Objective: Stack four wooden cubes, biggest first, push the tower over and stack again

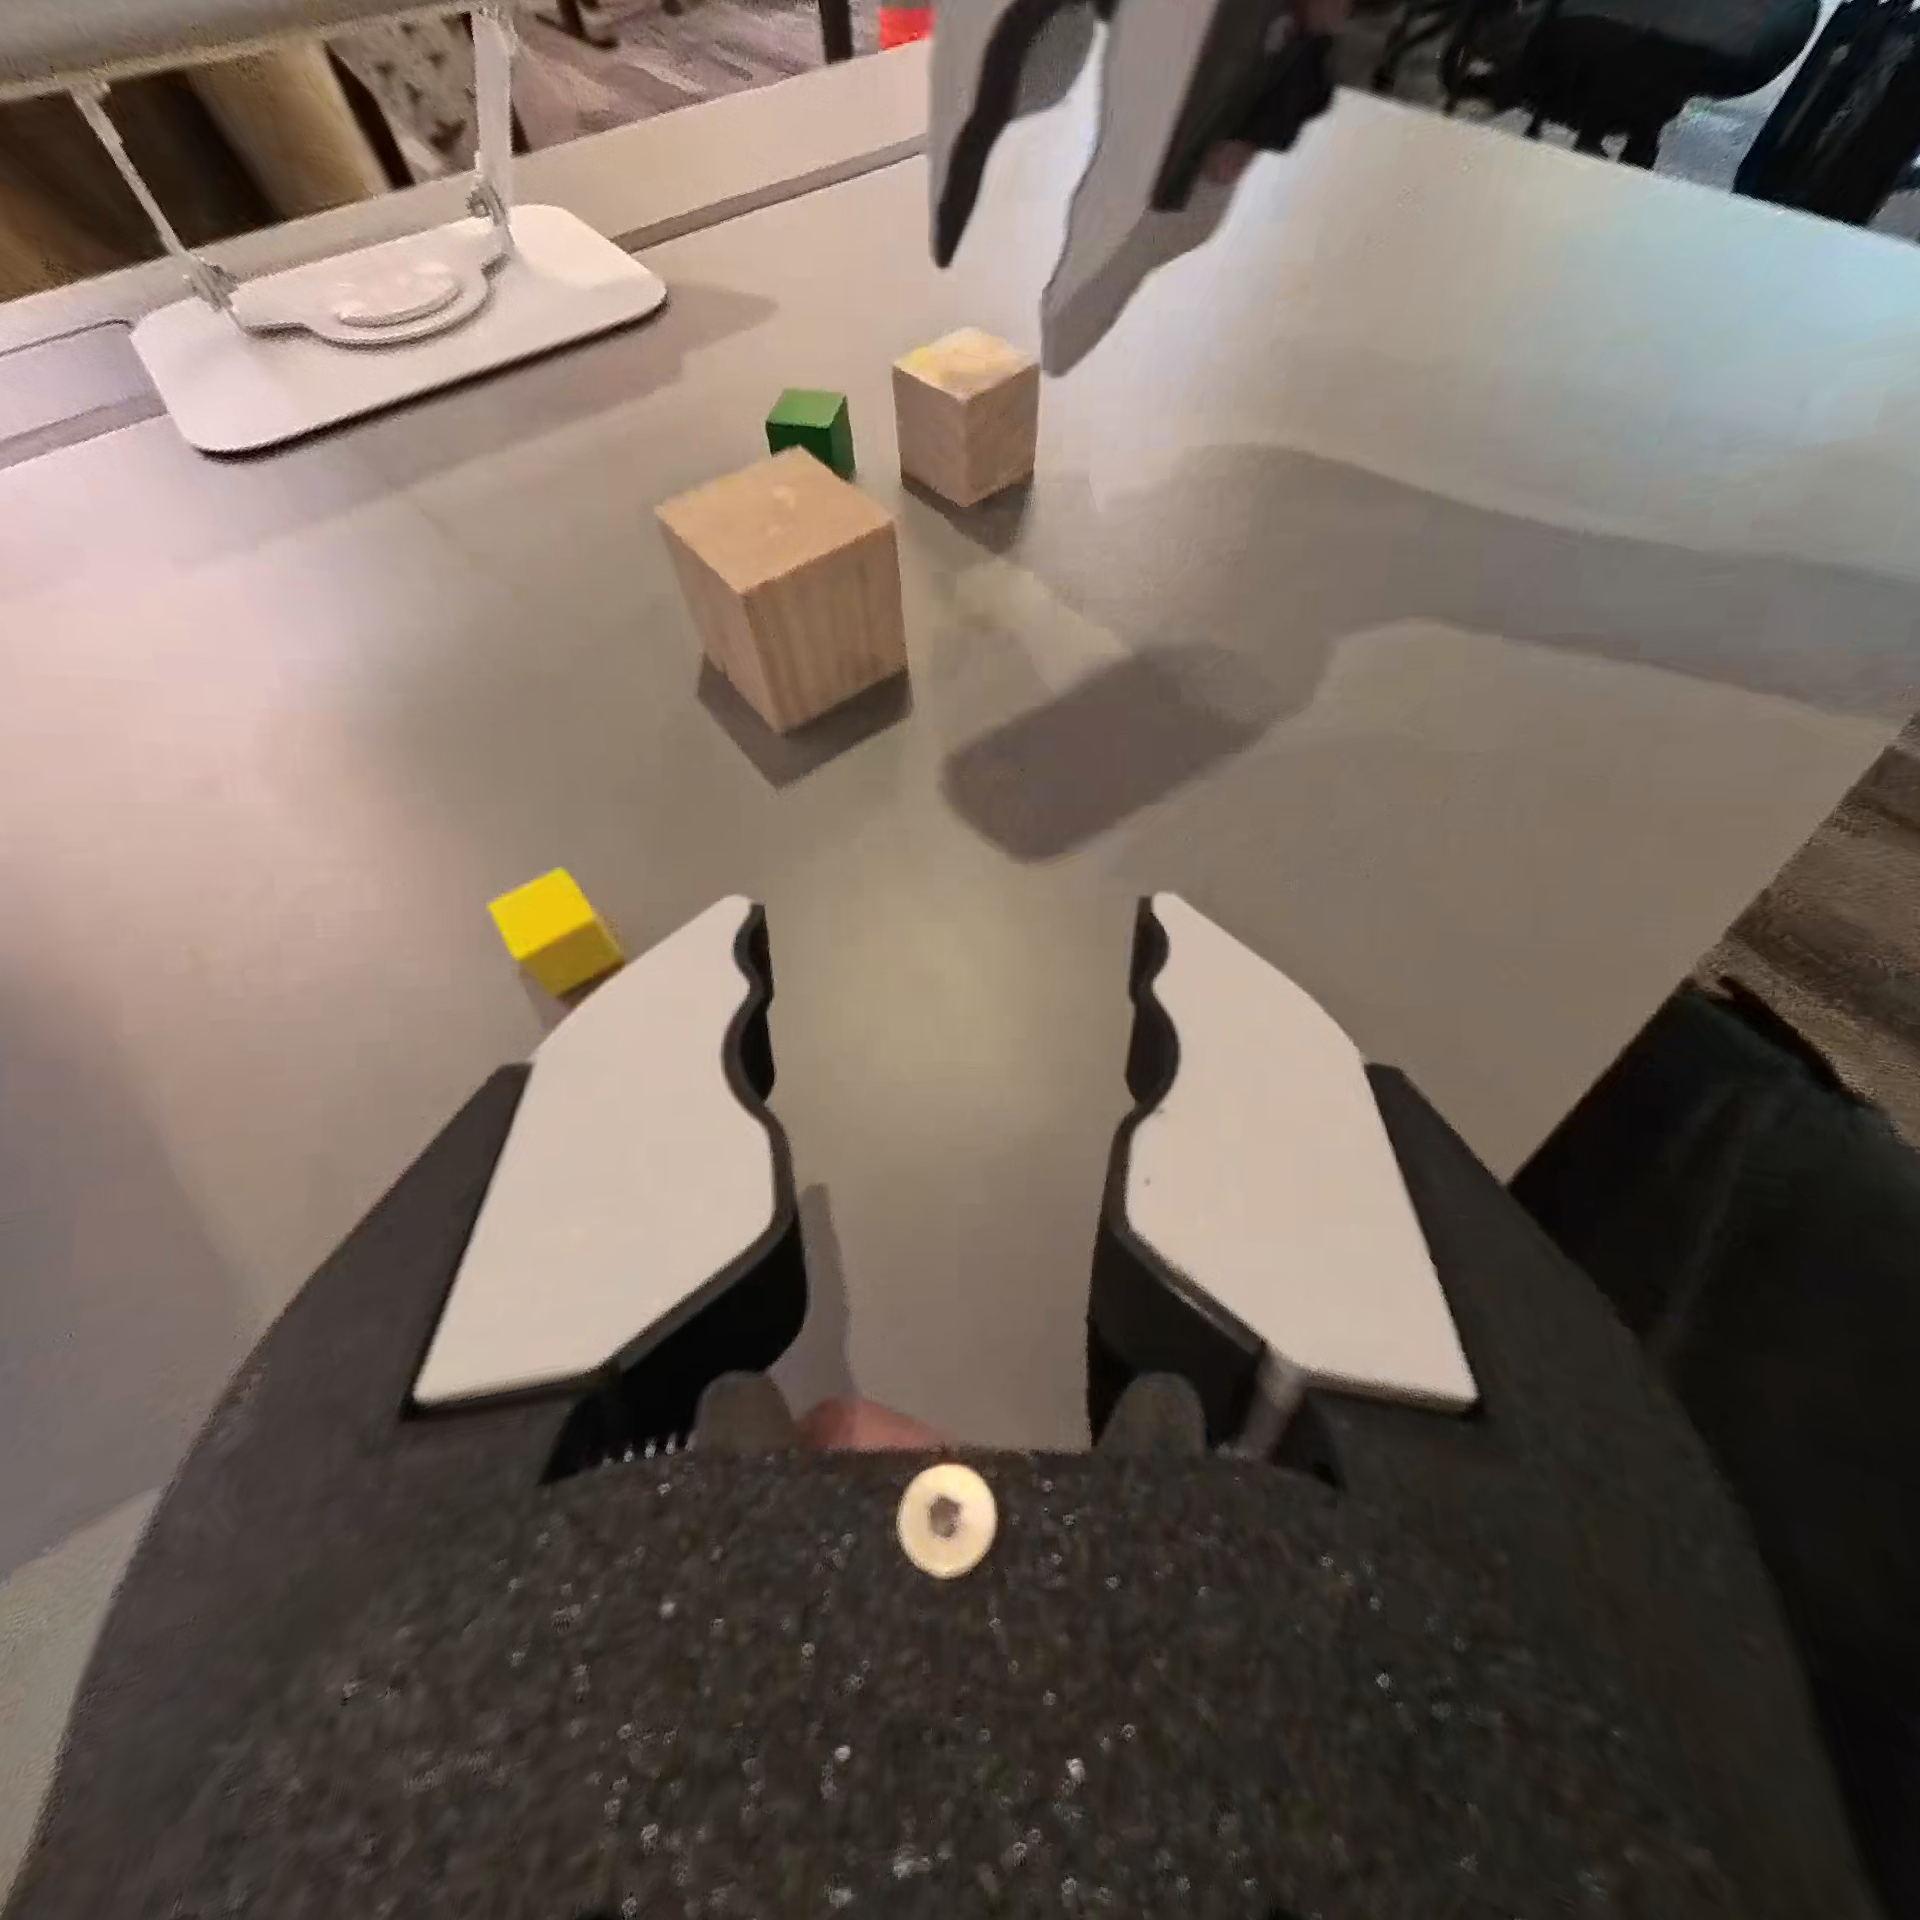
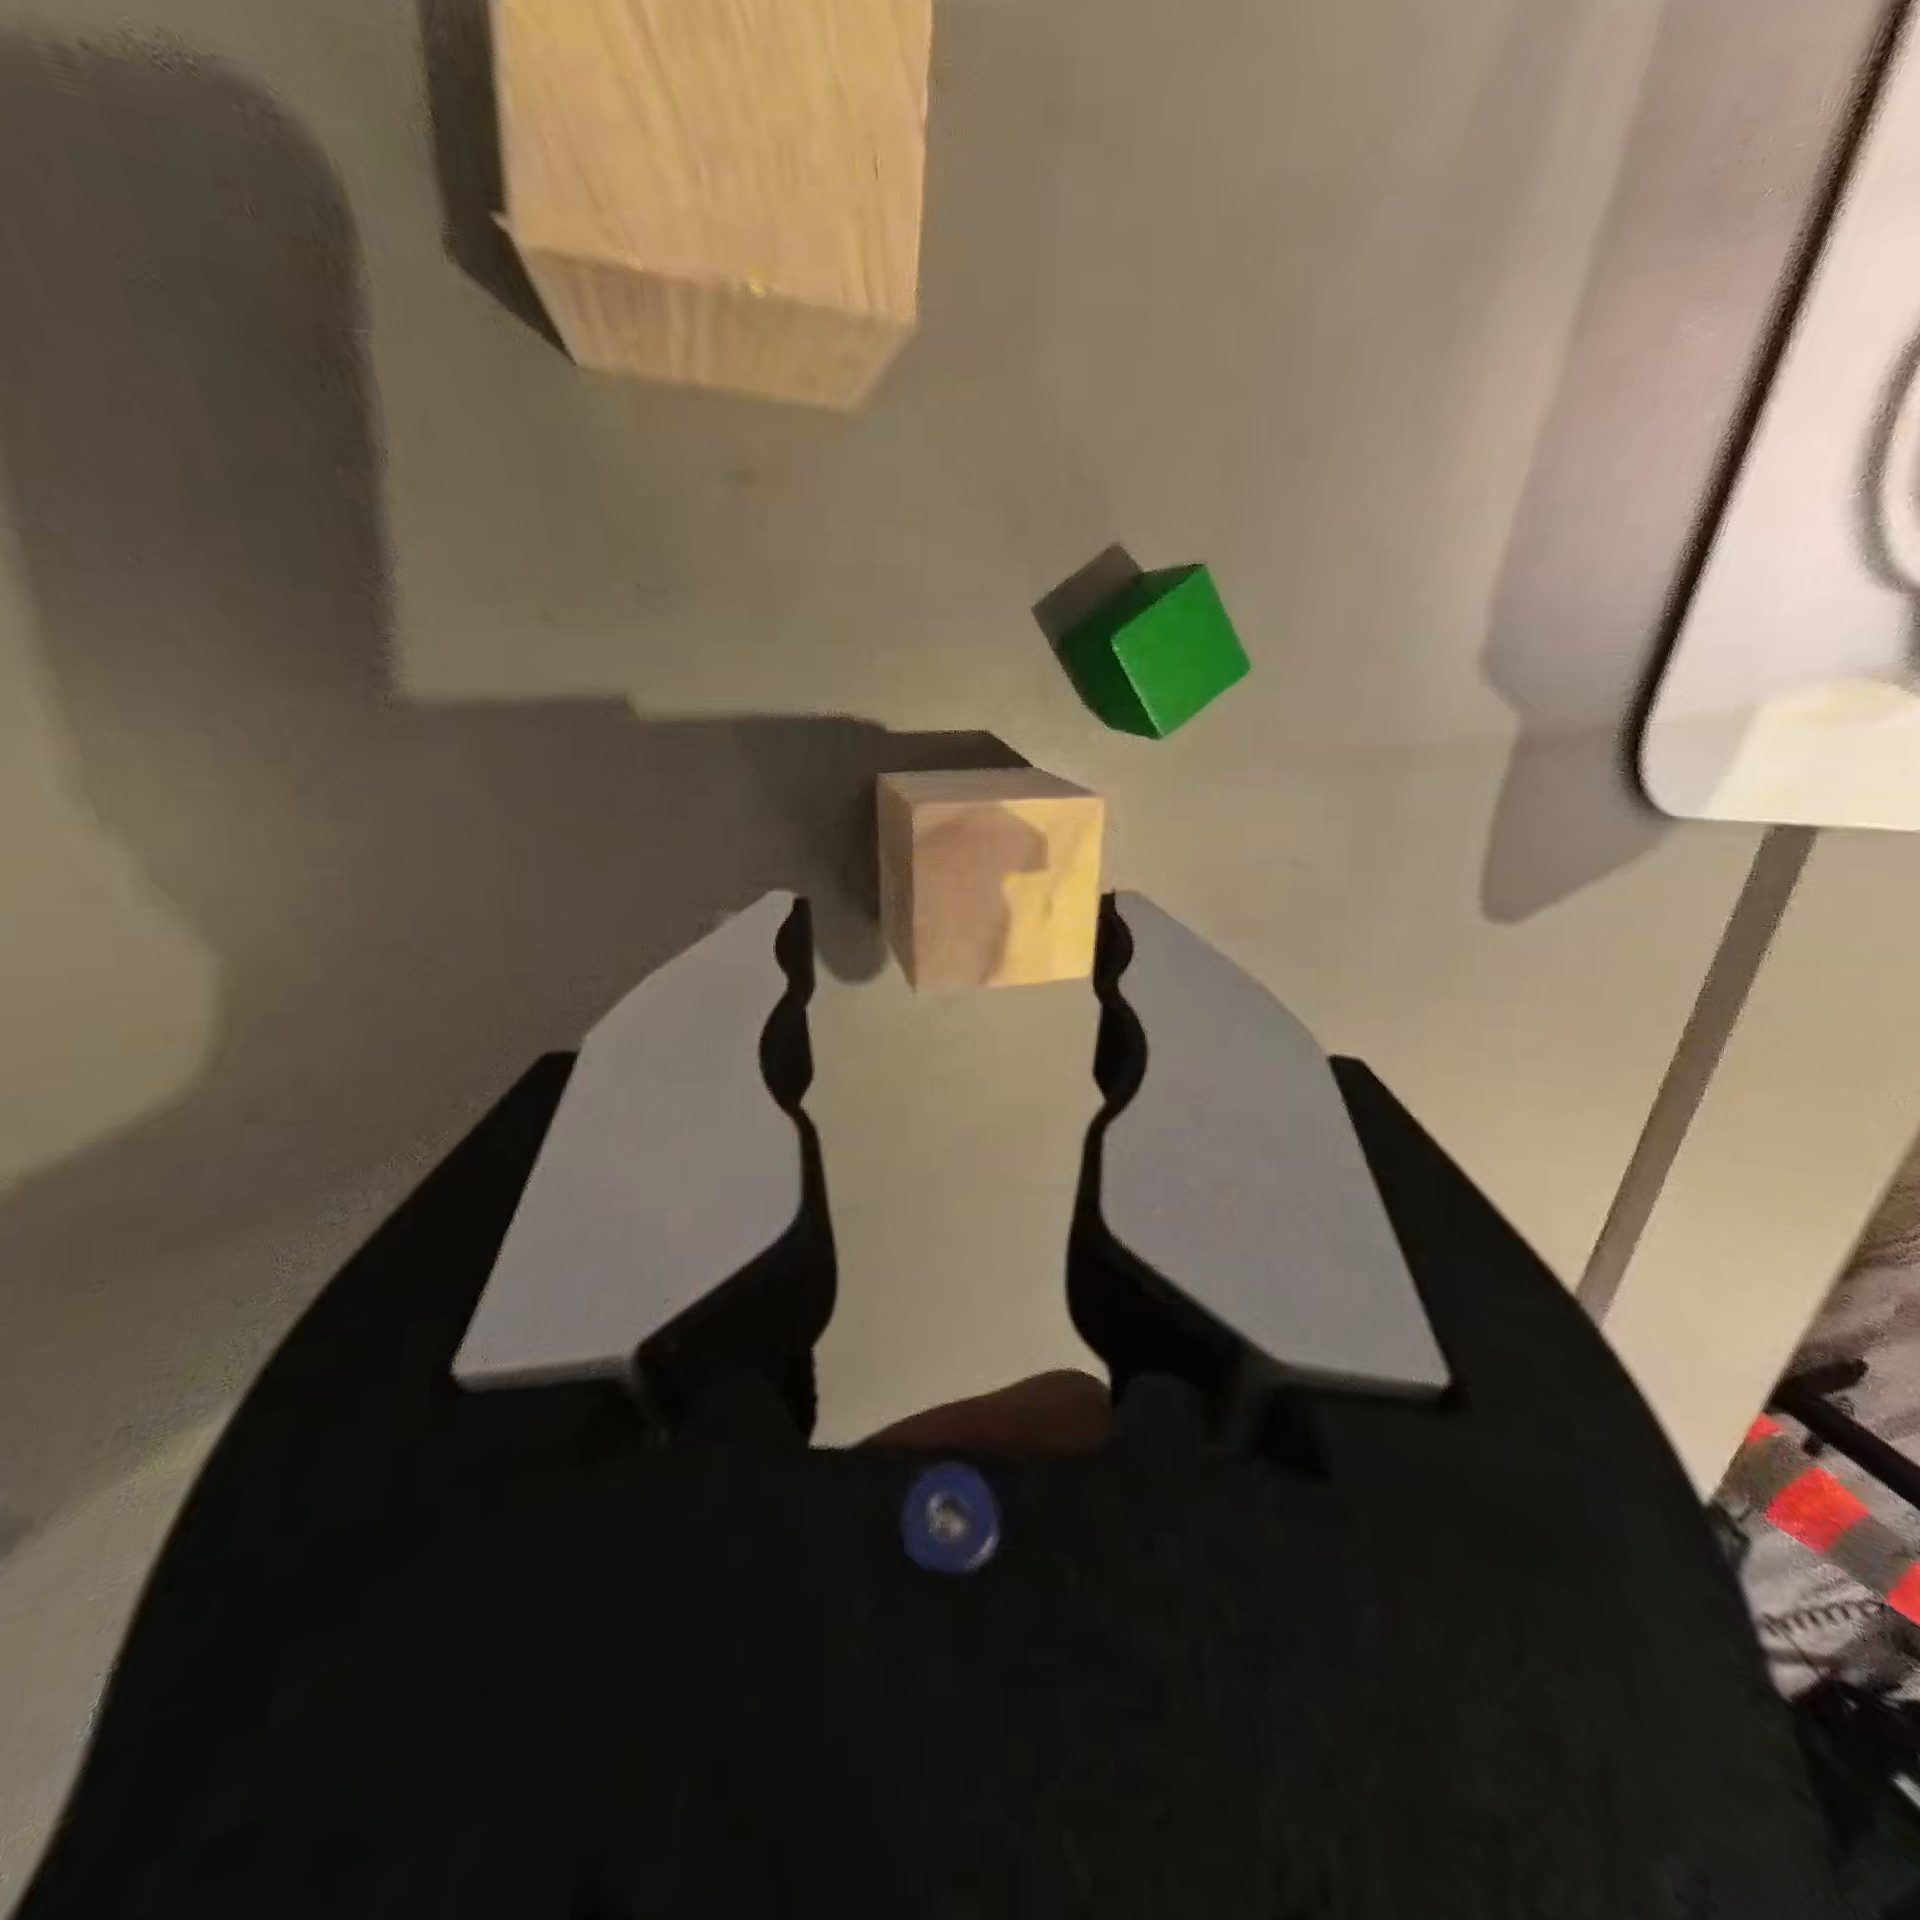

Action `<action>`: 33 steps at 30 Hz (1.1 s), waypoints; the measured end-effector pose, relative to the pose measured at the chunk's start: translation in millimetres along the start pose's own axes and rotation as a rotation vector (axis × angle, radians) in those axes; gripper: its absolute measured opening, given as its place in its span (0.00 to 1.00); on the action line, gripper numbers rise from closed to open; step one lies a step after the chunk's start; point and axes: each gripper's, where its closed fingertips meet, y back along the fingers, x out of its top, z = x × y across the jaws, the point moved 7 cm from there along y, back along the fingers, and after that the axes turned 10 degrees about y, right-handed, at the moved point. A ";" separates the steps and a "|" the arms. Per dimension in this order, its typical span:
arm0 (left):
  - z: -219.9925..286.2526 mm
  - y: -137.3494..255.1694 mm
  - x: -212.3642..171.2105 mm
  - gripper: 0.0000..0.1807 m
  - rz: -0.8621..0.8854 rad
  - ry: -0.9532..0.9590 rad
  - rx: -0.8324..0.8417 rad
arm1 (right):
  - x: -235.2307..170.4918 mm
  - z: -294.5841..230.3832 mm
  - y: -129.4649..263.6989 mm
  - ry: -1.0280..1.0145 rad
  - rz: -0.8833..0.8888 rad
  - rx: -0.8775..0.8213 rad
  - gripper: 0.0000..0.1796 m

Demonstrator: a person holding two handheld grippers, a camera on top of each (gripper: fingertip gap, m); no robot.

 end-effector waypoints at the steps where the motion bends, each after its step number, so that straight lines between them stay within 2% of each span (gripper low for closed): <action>1: 2.7 4.0 -4.4 0.37 0.000 -0.004 -0.002 | 1.0 2.6 -7.7 0.001 -0.016 0.032 0.29; 4: 7.6 10.3 -17.5 0.36 -0.001 -0.003 -0.034 | -1.2 11.2 -27.5 0.022 -0.079 0.009 0.33; 6: 6.9 11.1 -23.0 0.36 -0.018 -0.034 -0.026 | -5.6 13.3 -33.7 0.017 -0.106 0.025 0.29; 11: 8.0 16.7 -21.8 0.34 0.011 -0.028 -0.038 | 0.0 15.7 -16.3 -0.015 -0.108 0.010 0.28; 16: 5.2 19.8 -19.3 0.33 0.043 -0.052 0.005 | 64.2 5.1 43.4 0.005 0.014 -0.019 0.28; 19: 5.0 19.5 -18.6 0.33 0.046 -0.047 -0.001 | 102.2 -9.3 53.9 0.028 0.034 0.075 0.28; 24: 6.4 18.2 -16.0 0.33 0.052 -0.073 0.001 | 125.6 7.1 31.7 0.007 -0.029 0.204 0.28; 27: 6.4 19.0 -15.1 0.33 0.058 -0.102 0.013 | 125.5 17.6 16.6 -0.021 -0.026 0.321 0.28; 33: 9.3 23.0 -14.7 0.33 0.069 -0.142 0.016 | 120.8 17.8 0.2 0.004 -0.083 0.428 0.28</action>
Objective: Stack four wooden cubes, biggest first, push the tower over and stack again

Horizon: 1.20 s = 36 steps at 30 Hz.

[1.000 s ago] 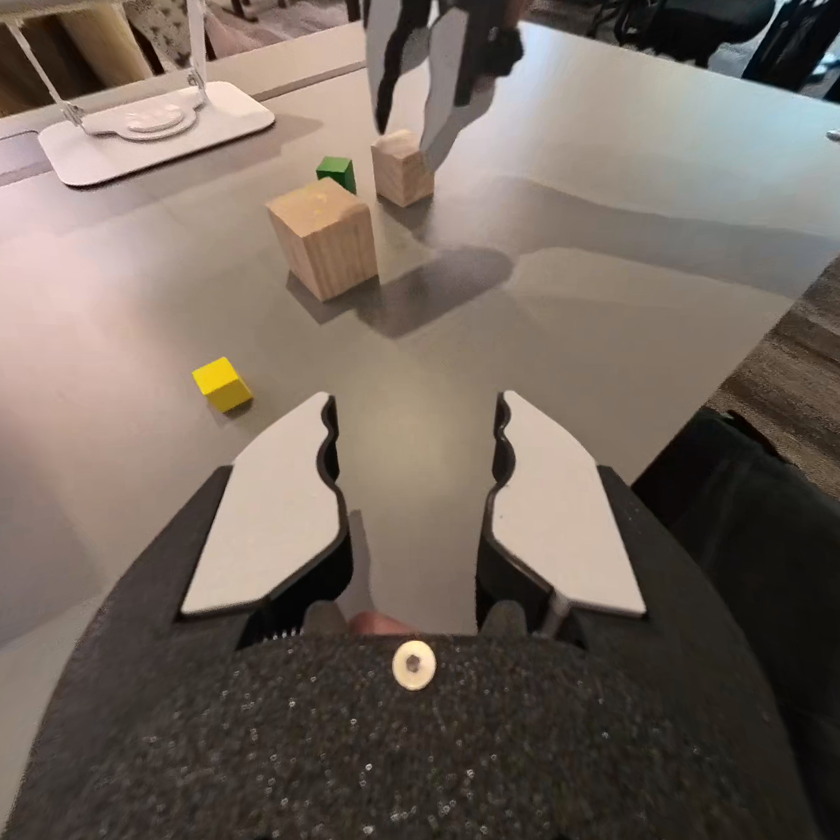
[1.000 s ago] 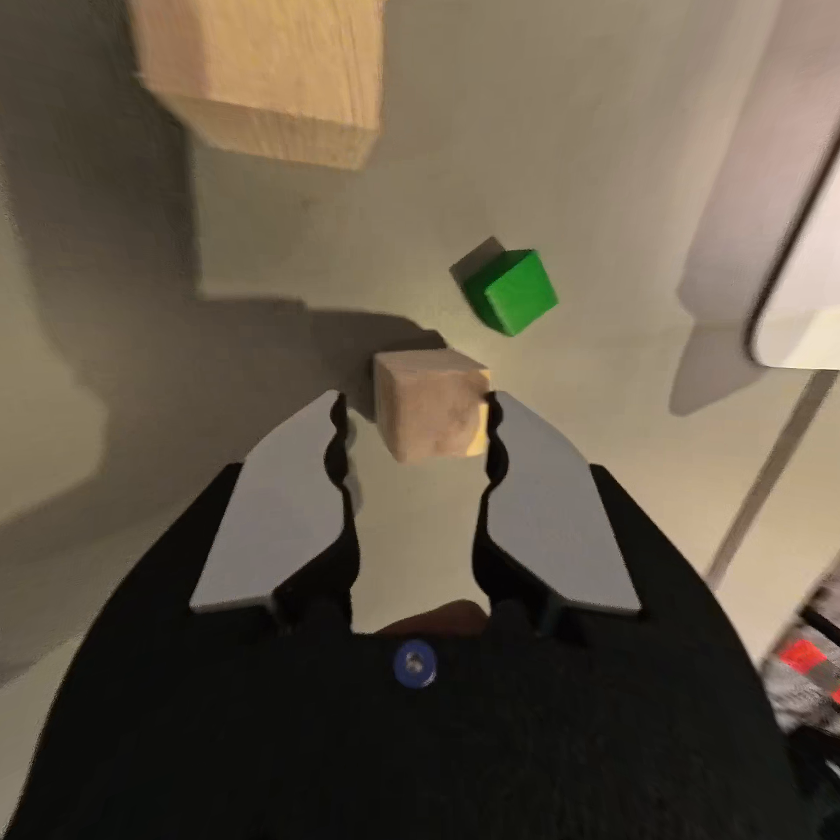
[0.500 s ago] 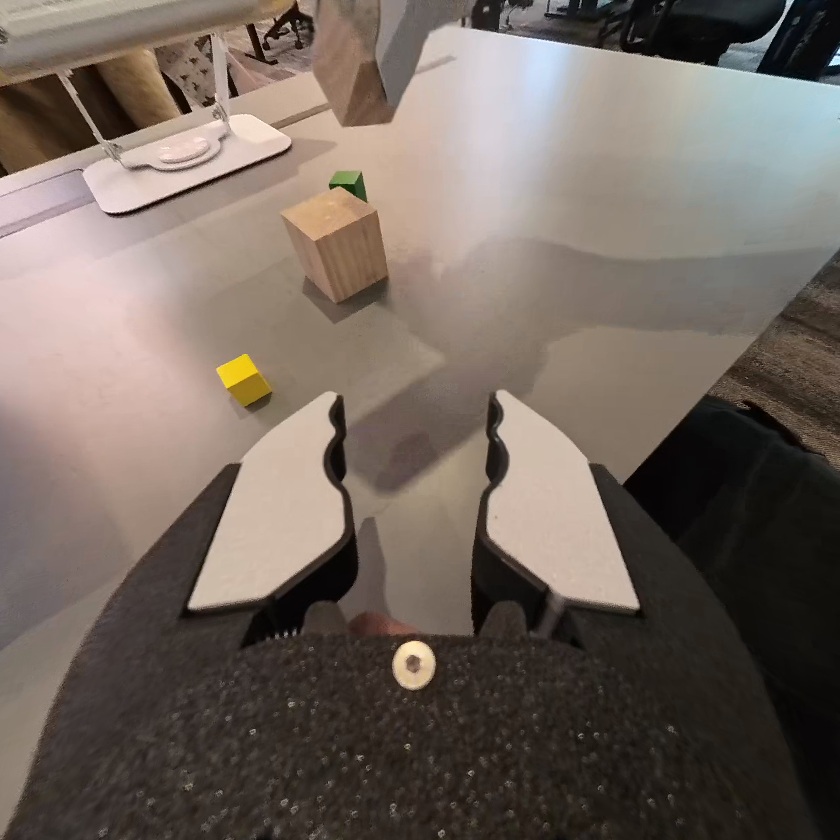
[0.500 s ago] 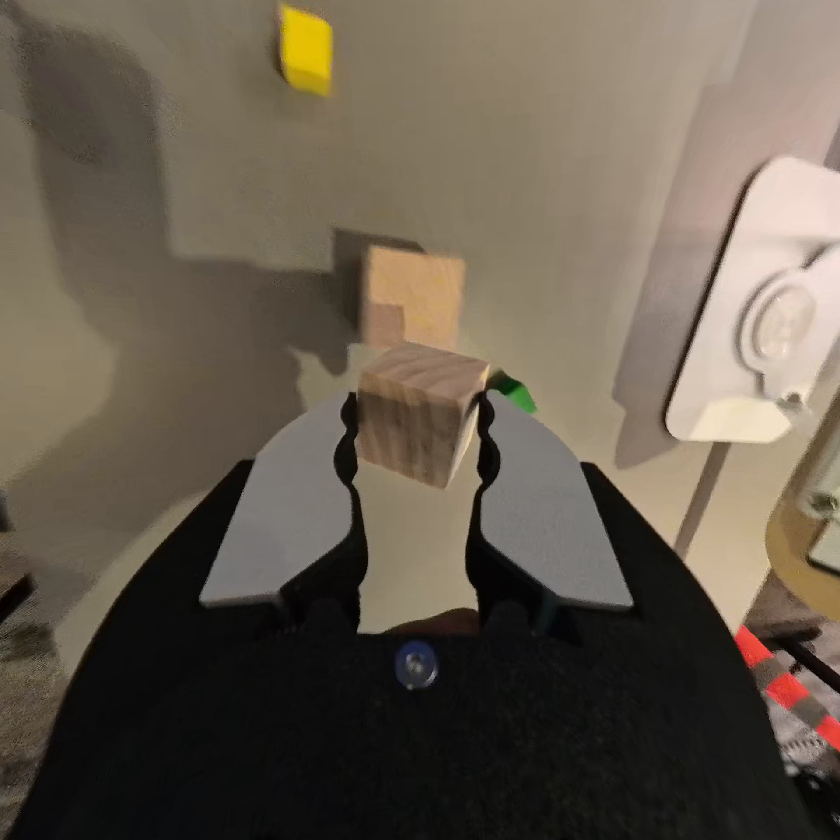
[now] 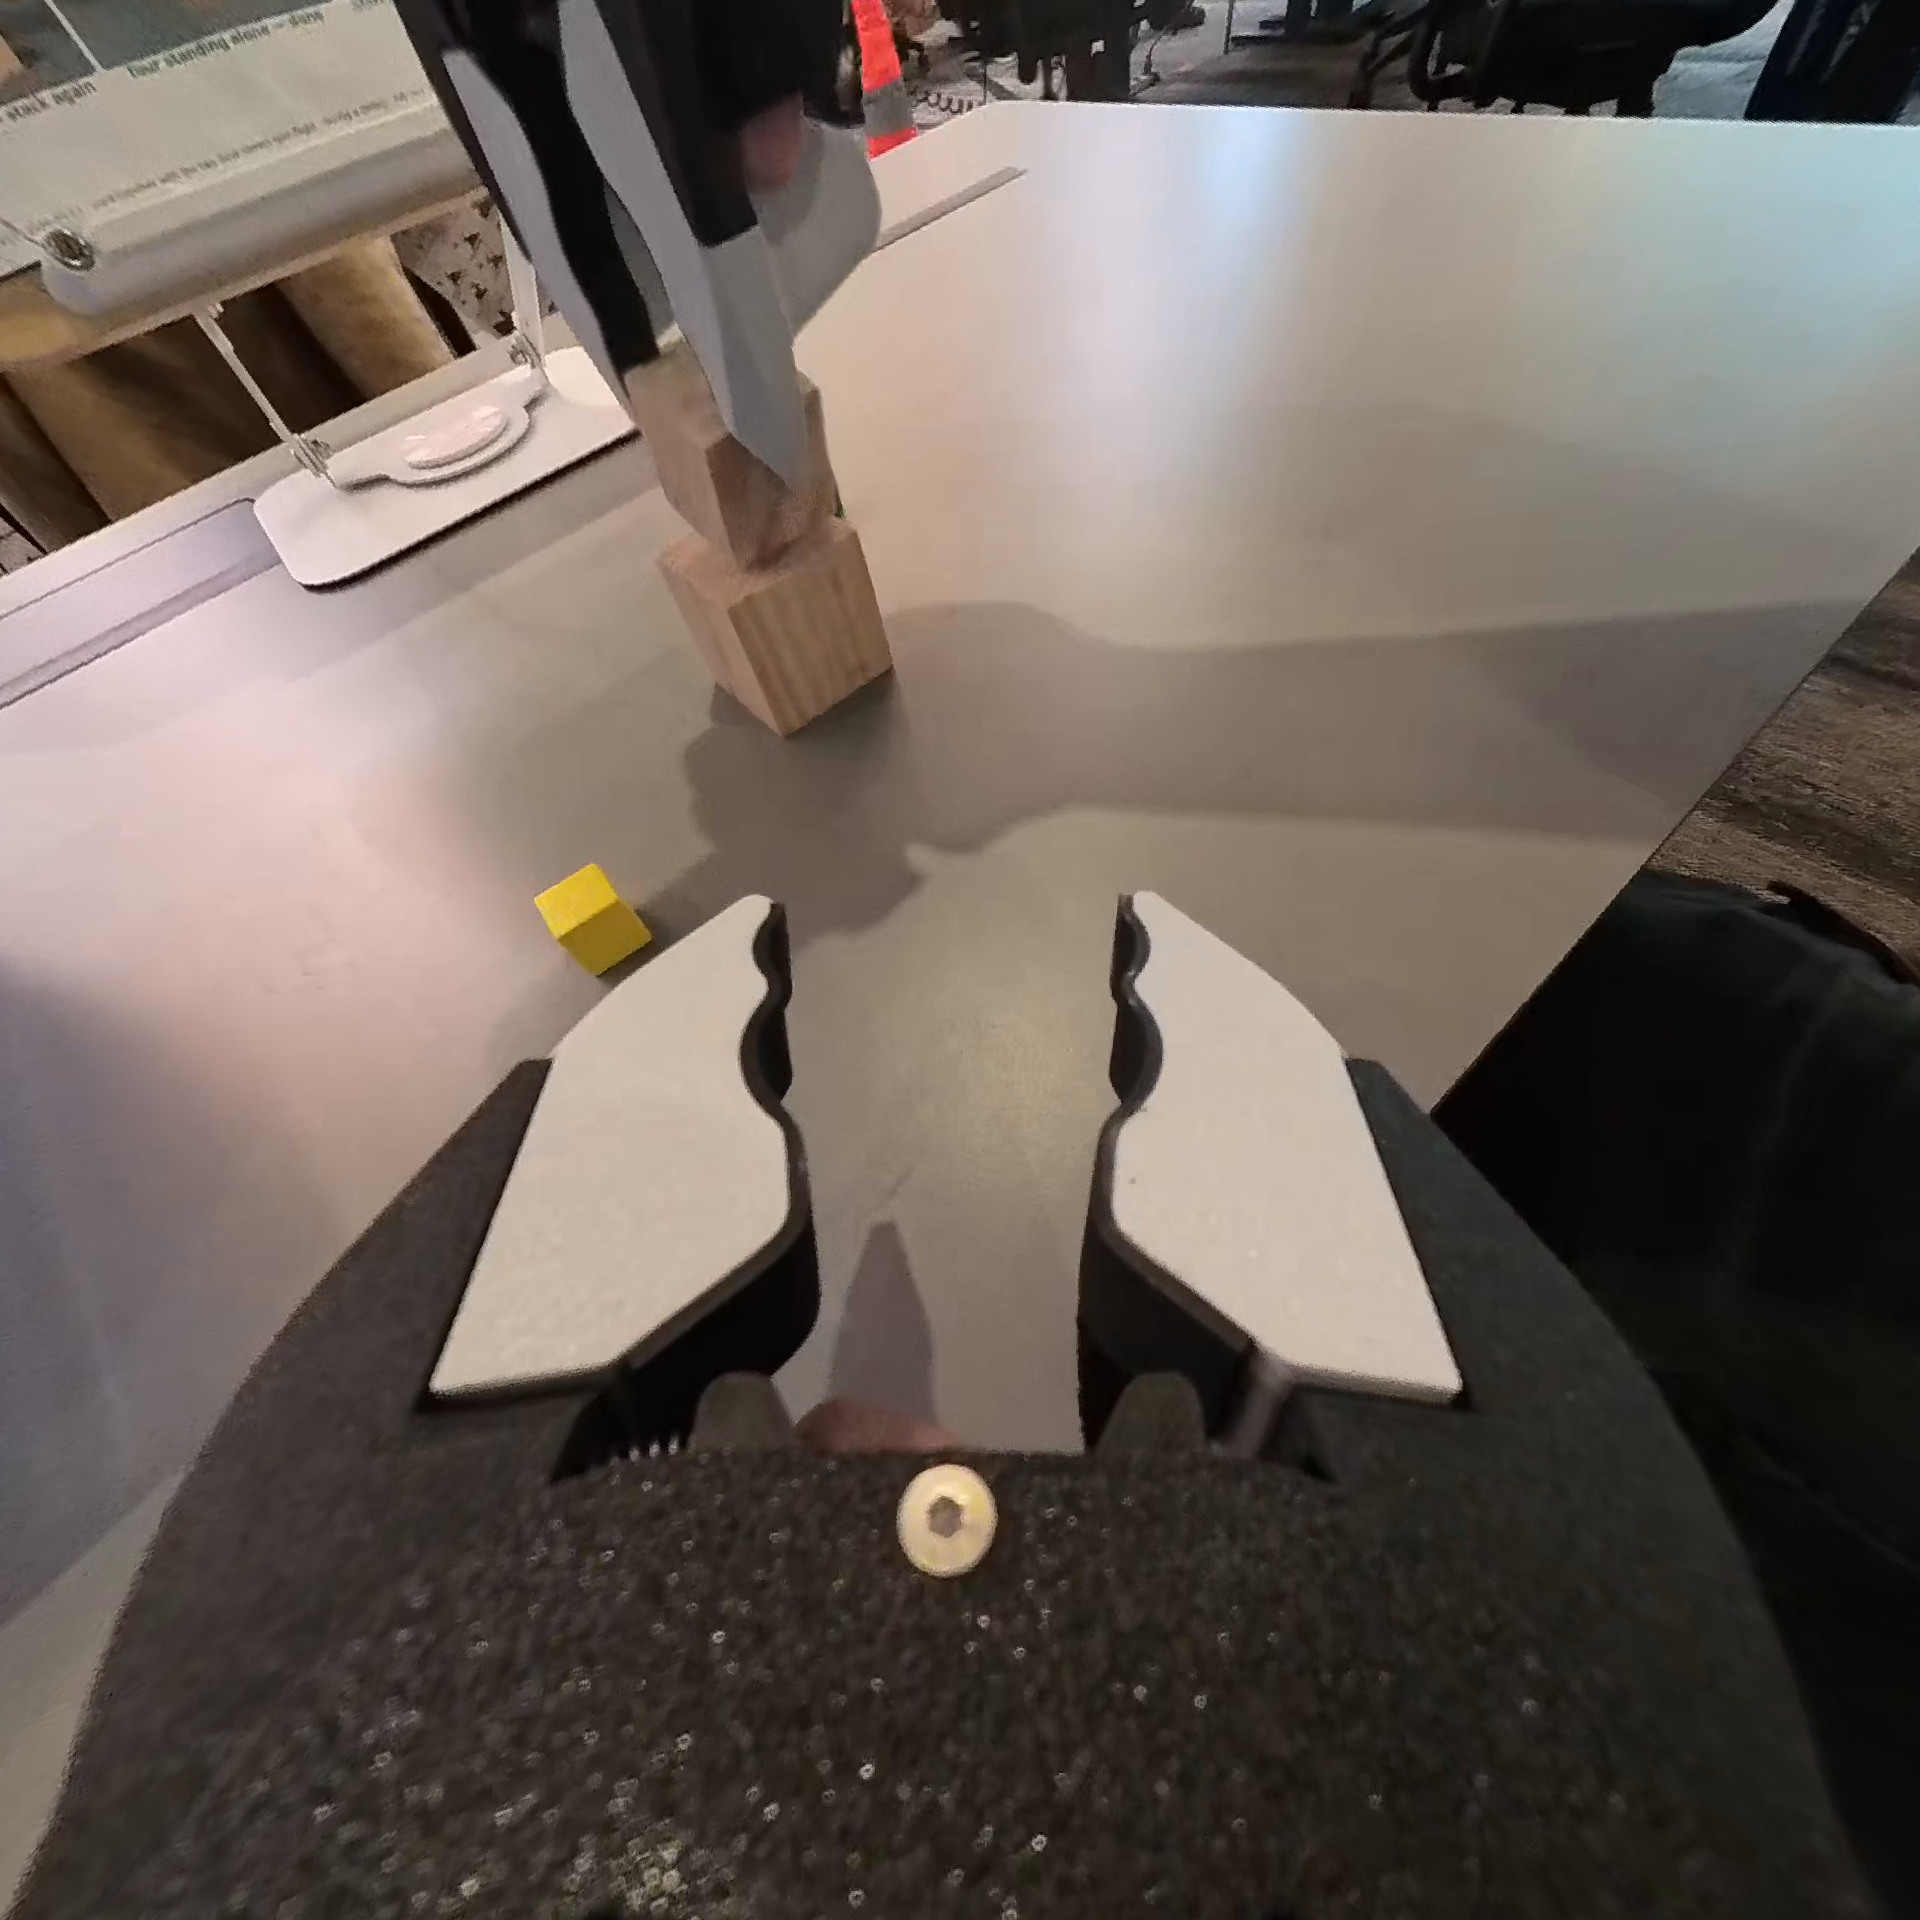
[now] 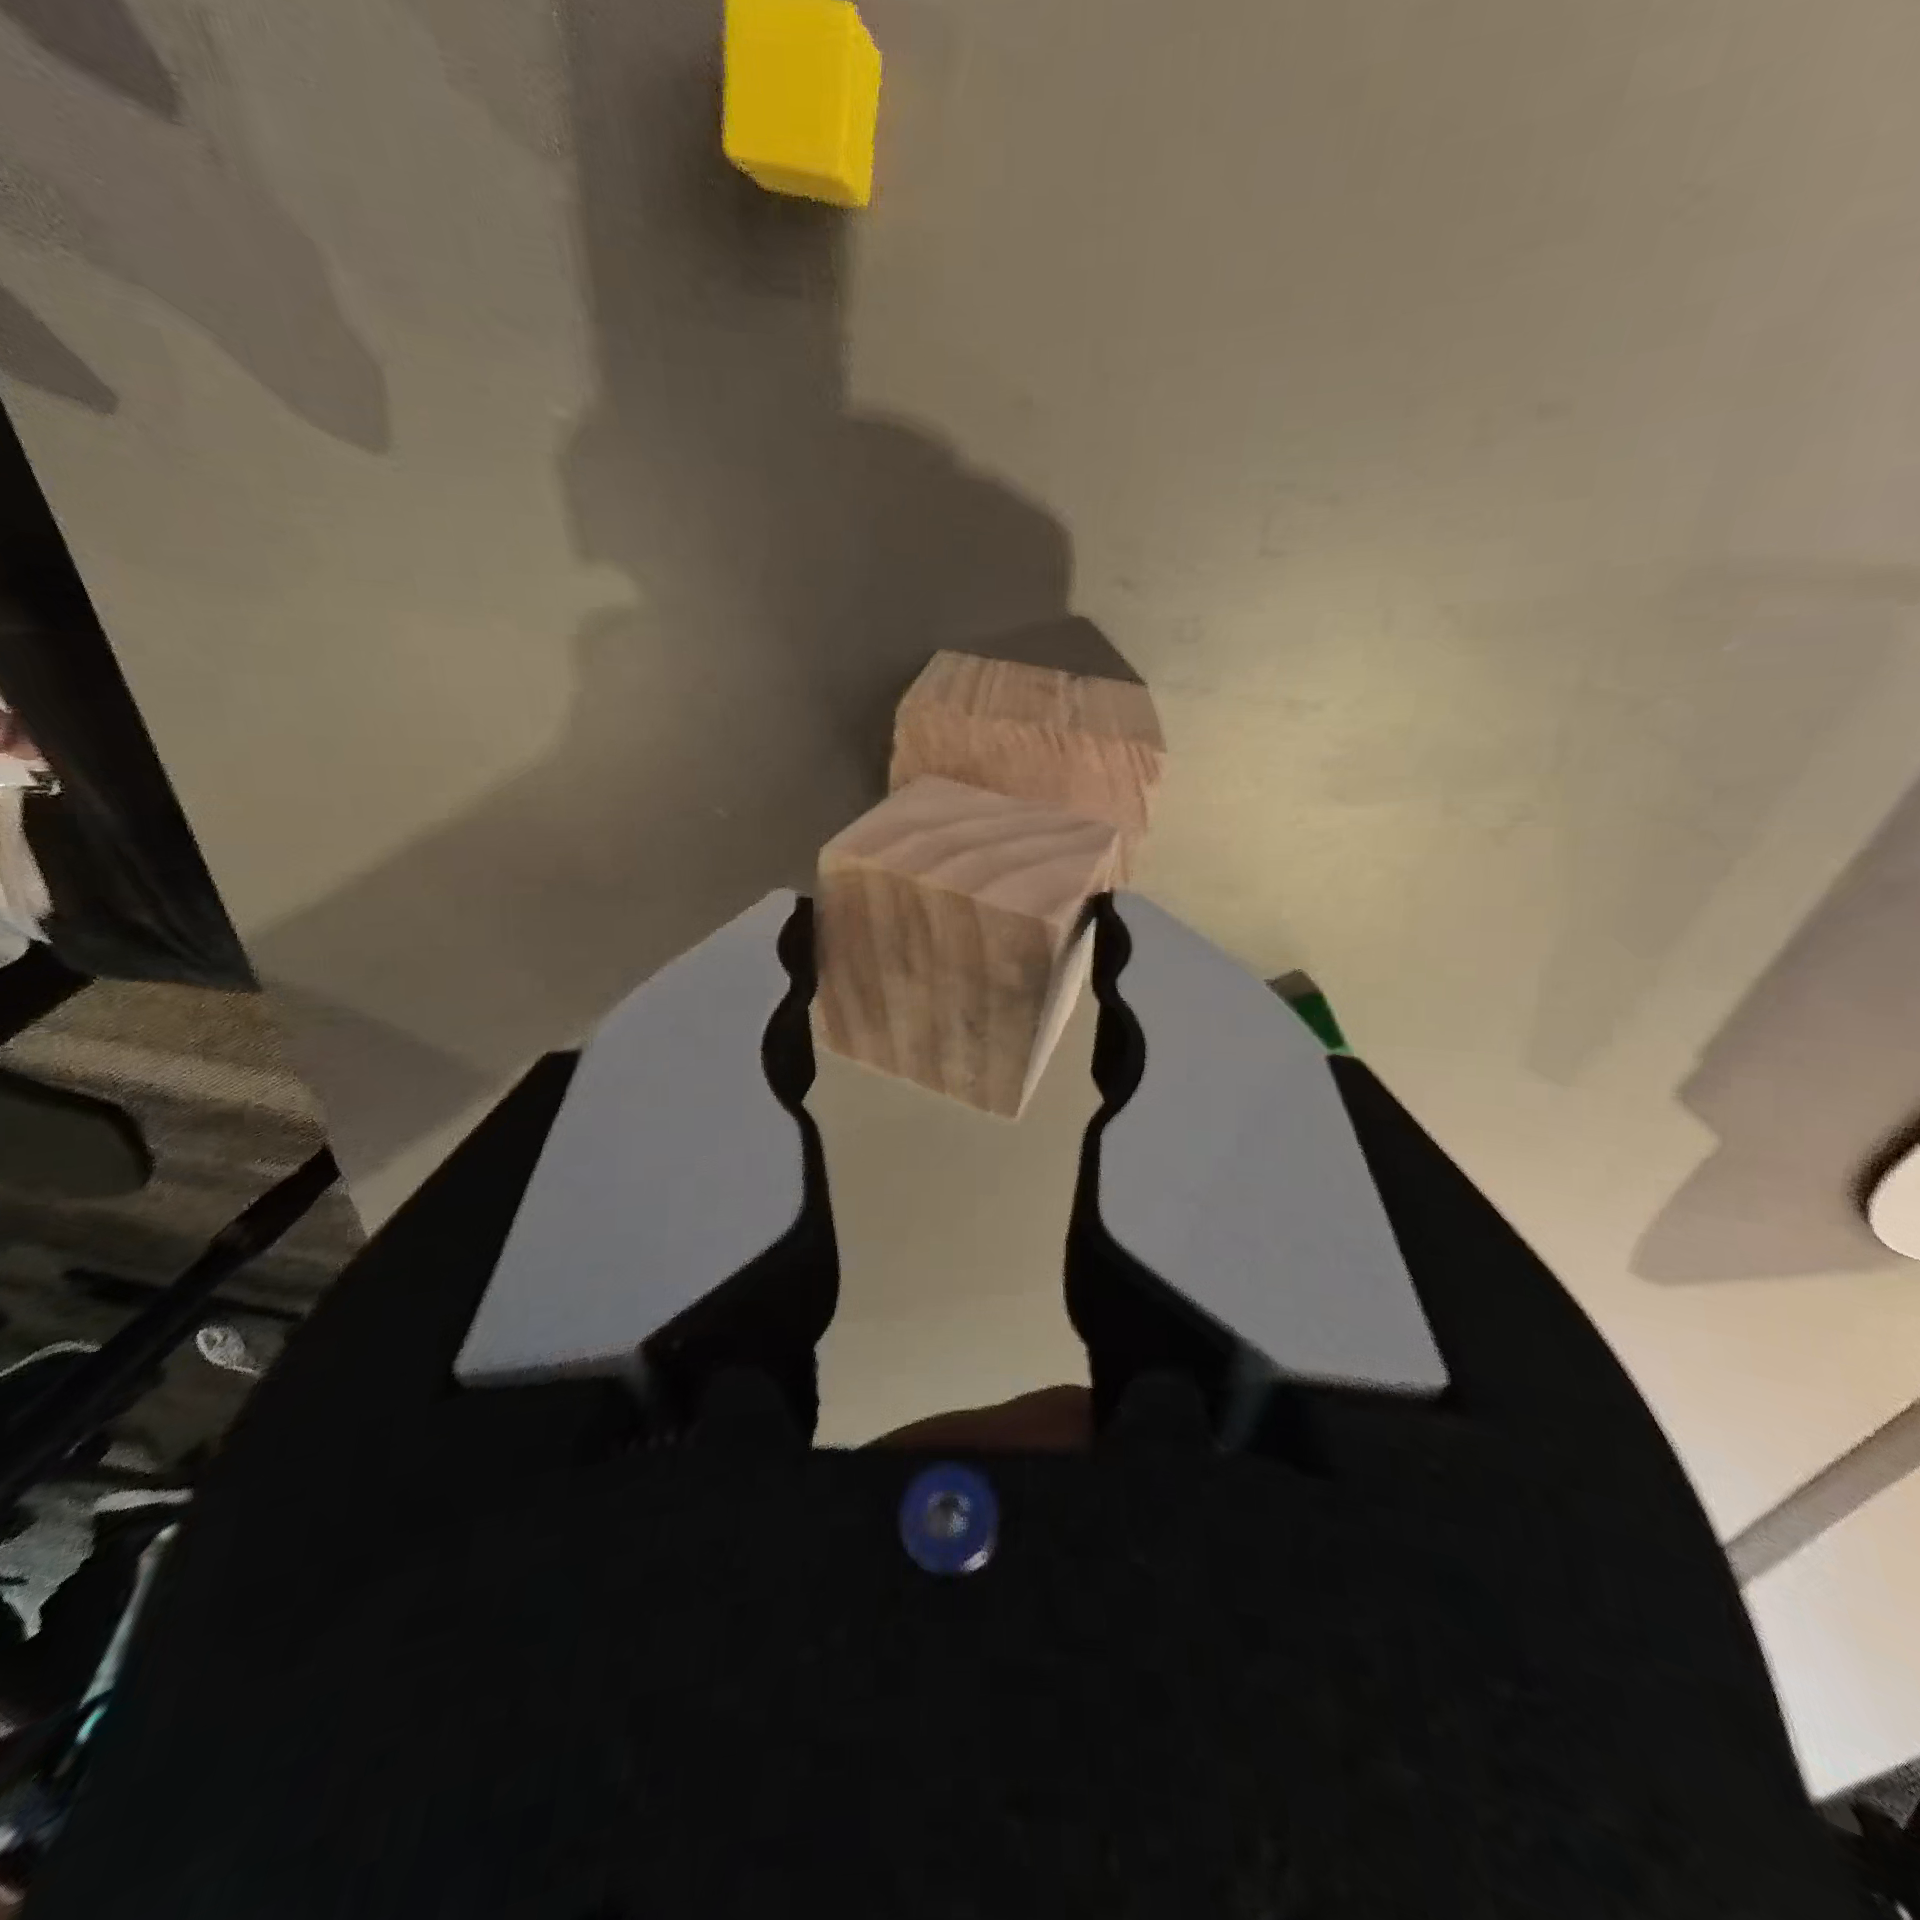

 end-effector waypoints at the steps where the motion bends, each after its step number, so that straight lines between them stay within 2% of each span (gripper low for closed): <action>1: 0.8 -0.2 -0.6 0.33 -0.003 -0.003 -0.006 | 1.4 -0.1 -1.4 0.000 -0.004 0.006 0.28; 6: 4.0 -2.6 -3.2 0.34 -0.021 -0.012 -0.022 | 7.1 1.4 0.6 -0.005 0.008 0.012 0.33; 8: 4.6 -2.5 -3.4 0.34 -0.023 -0.014 -0.024 | 2.8 3.0 8.1 -0.018 -0.016 -0.017 0.38; 10: 4.3 -1.6 -2.8 0.34 -0.020 -0.013 -0.022 | -4.3 4.8 26.5 -0.029 0.004 -0.079 0.36; 14: 3.3 0.8 0.4 0.34 -0.005 -0.003 -0.015 | -36.3 12.8 57.6 -0.045 -0.006 -0.347 0.31; 16: 2.9 1.9 1.9 0.34 0.006 -0.002 -0.009 | -57.5 19.1 51.9 0.032 -0.037 -0.495 0.28; 18: 3.5 1.9 1.8 0.34 0.005 -0.012 -0.007 | -73.3 23.1 26.8 0.118 -0.016 -0.548 0.24; 21: 4.0 0.8 -0.5 0.34 -0.003 -0.040 0.009 | -93.2 34.8 -15.4 0.164 -0.087 -0.546 0.26; 24: 3.2 -0.4 -2.6 0.34 -0.011 -0.075 0.034 | -94.0 40.5 -37.2 0.214 -0.077 -0.509 0.23; 32: 2.7 -5.0 -7.4 0.34 -0.039 -0.065 0.012 | -92.8 56.1 -52.6 0.334 -0.033 -0.434 0.18; 36: -0.6 -7.1 -9.5 0.34 -0.051 -0.047 0.012 | -87.1 52.9 -38.9 0.293 0.018 -0.388 0.16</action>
